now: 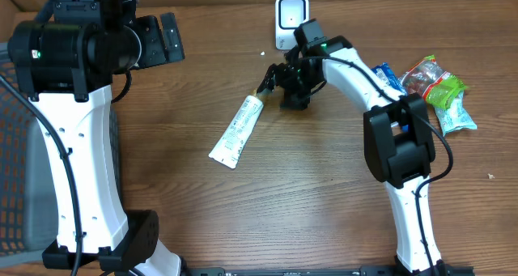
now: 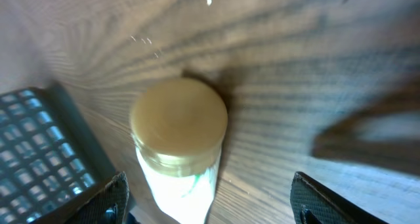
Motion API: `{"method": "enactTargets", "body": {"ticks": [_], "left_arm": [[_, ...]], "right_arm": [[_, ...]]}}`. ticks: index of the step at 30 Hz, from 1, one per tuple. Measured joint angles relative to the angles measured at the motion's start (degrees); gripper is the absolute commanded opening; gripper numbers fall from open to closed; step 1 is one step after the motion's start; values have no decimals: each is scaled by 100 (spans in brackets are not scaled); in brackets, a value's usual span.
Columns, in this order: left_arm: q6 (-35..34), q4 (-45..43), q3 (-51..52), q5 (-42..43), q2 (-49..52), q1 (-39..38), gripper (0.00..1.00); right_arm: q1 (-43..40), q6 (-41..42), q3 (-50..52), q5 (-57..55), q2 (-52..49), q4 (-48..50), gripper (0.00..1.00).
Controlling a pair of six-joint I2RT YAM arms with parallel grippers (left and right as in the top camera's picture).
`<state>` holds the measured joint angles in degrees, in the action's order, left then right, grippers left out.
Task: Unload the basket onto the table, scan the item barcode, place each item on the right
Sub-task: 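Lift the white tube and swing it toward the scanner, then lower the white tube onto the table and release it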
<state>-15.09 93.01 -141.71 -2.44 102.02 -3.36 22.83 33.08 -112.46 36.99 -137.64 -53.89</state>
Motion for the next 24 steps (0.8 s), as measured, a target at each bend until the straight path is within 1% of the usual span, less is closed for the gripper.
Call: {"method": "enactTargets", "body": {"ticks": [5, 11, 18, 22, 23, 24], "left_arm": [[0, 0, 0, 0, 0, 0, 100], [-2, 0, 0, 0, 0, 0, 100], [-2, 0, 0, 2, 0, 0, 100], [0, 0, 0, 0, 0, 0, 100], [0, 0, 0, 2, 0, 0, 100], [-2, 0, 0, 0, 0, 0, 100]], "right_arm": [[374, 90, 0, -289, 26, -177, 77], [940, 750, 98, -953, 68, -35, 63], [1547, 1510, 623, -1397, 264, 798, 59], [1709, 1700, 800, -1537, 352, 931, 59], [1733, 1733, 826, -1561, 367, 933, 58], [1751, 1766, 857, -1602, 387, 935, 55]]}}
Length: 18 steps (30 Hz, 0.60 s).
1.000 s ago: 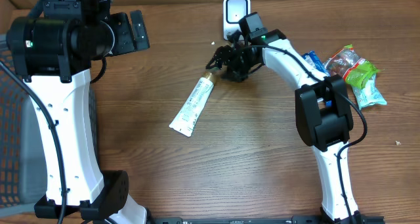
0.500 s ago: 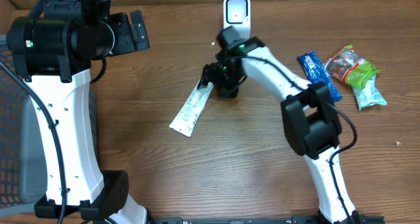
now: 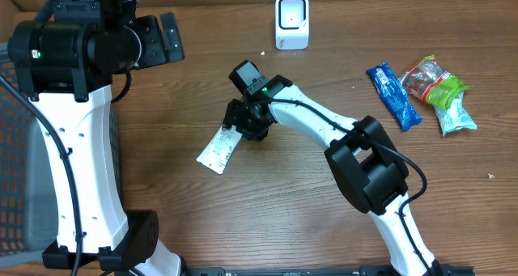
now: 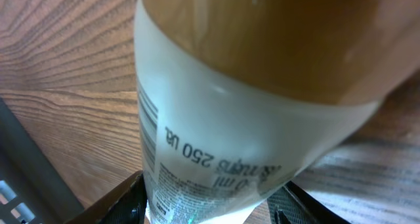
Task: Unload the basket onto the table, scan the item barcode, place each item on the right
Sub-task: 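Lower the white tube onto the table and release it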
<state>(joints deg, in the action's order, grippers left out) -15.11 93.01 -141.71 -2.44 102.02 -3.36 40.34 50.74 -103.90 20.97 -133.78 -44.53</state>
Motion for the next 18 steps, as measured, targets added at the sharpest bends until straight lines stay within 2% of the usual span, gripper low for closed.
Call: {"method": "enactTargets", "body": {"ticks": [4, 8, 15, 18], "left_arm": [[0, 0, 0, 0, 0, 0, 100], [2, 0, 0, 0, 0, 0, 100], [2, 0, 0, 2, 0, 0, 100], [2, 0, 0, 0, 0, 0, 100]], "right_arm": [[42, 4, 55, -142, 39, 2, 51], [20, -424, 57, -144, 44, -42, 52], [-262, -1882, 42, 372, 42, -385, 53], [-516, -2743, -66, 527, 13, -608, 59]]}}
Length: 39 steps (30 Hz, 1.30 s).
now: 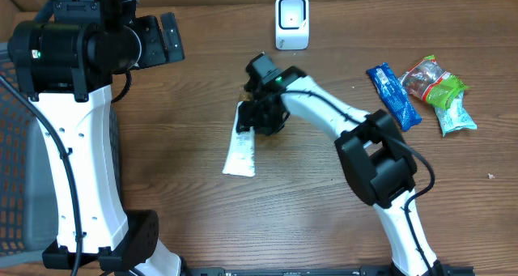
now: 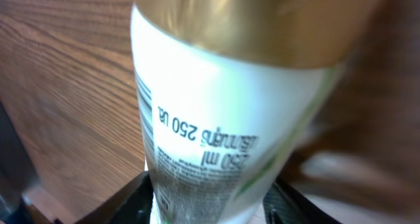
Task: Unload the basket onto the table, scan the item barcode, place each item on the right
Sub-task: 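Lower the white tube onto the table and release it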
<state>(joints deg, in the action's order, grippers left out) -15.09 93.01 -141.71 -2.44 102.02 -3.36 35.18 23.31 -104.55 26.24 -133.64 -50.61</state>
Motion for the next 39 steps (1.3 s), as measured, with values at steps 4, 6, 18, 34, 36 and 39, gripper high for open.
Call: {"method": "enactTargets", "body": {"ticks": [4, 6, 18, 34, 36, 39], "left_arm": [[-2, 0, 0, 0, 0, 0, 100], [0, 0, 0, 0, 0, 0, 100], [-2, 0, 0, 0, 0, 0, 99], [-2, 0, 0, 0, 0, 0, 100], [-2, 0, 0, 0, 0, 0, 100], [-2, 0, 0, 0, 0, 0, 100]], "right_arm": [[-391, -848, -306, 55, -4, -138, 59], [-586, -1064, -452, 155, -4, -146, 59], [-796, -833, -509, 1165, -4, -1357, 70], [-262, 767, 468, 1121, 33, 155, 45], [-262, 863, 507, 1078, 33, 236, 28], [-249, 898, 555, 1113, 33, 348, 17]]}}
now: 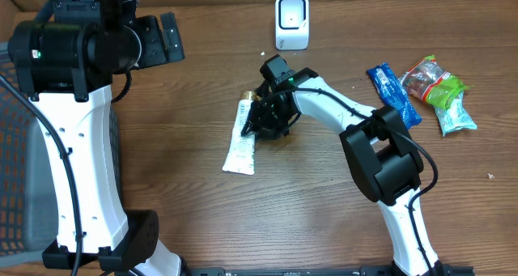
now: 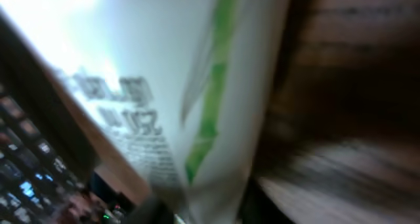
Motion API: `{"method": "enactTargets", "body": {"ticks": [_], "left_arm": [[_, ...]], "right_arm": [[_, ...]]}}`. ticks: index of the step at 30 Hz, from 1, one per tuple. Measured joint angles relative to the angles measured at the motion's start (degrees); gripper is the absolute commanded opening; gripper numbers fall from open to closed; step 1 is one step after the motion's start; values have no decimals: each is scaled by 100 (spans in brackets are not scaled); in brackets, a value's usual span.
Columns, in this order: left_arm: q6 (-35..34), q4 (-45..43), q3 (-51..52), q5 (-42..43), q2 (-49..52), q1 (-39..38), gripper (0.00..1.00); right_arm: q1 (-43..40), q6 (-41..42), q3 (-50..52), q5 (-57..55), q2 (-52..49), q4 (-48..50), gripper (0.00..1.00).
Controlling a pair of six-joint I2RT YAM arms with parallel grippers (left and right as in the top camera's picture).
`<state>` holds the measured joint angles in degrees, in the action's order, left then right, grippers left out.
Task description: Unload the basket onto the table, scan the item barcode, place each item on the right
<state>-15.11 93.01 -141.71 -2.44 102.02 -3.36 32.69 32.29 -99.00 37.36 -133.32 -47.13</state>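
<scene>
A white tube [image 1: 240, 145] with a gold cap and green print points toward the table's near side at mid-table. My right gripper [image 1: 261, 121] is shut on its cap end. In the right wrist view the tube [image 2: 170, 86] fills the blurred frame, showing a green stripe and dark print; the fingers are hidden. A white barcode scanner [image 1: 291, 21] stands at the far edge, well beyond the tube. My left gripper [image 1: 164, 38] hangs high at the far left, open and holding nothing.
A blue snack bar [image 1: 392, 86] and two wrapped snack packs [image 1: 437, 86] lie at the right. A dark wire basket [image 1: 12, 187] sits off the table's left edge. The left arm's white column [image 1: 77, 163] stands at the left.
My right gripper has shifted slightly right and its wrist has turned, still shut on the tube. The wrist view now shows the tube's green-striped side, not its cap.
First my right gripper stood open at the cap end of the tube, which lay slanted on the table below the scanner. Then it was shut on the tube, further left. Later the tube pointed toward the near edge, and now it is turned in the grip there.
</scene>
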Motion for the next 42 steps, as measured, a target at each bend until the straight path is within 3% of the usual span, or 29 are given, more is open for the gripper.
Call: {"method": "enactTargets", "body": {"ticks": [8, 13, 18, 25, 35, 39, 40, 42], "left_arm": [[0, 0, 0, 0, 0, 0, 100], [0, 0, 0, 0, 0, 0, 100], [2, 0, 0, 0, 0, 0, 100], [0, -2, 0, 0, 0, 0, 100], [0, -2, 0, 0, 0, 0, 100], [0, 0, 0, 2, 0, 0, 100], [2, 0, 0, 0, 0, 0, 100], [2, 0, 0, 0, 0, 0, 100]], "right_arm": [[-83, -282, 0, 280, 17, 37, 17], [-291, -1224, -118, 326, 17, -444, 17], [-503, -2715, -205, 107, 164, -1108, 16], [-533, -4524, -205, -299, 1235, -2079, 9], [-529, -5073, -352, -225, 2677, -2105, 4], [-573, -5132, -354, -219, 2684, -2129, 19], [-603, -5152, -354, -227, 2680, -2138, 36], [-702, -5134, -352, -348, 2680, -2212, 54]]}}
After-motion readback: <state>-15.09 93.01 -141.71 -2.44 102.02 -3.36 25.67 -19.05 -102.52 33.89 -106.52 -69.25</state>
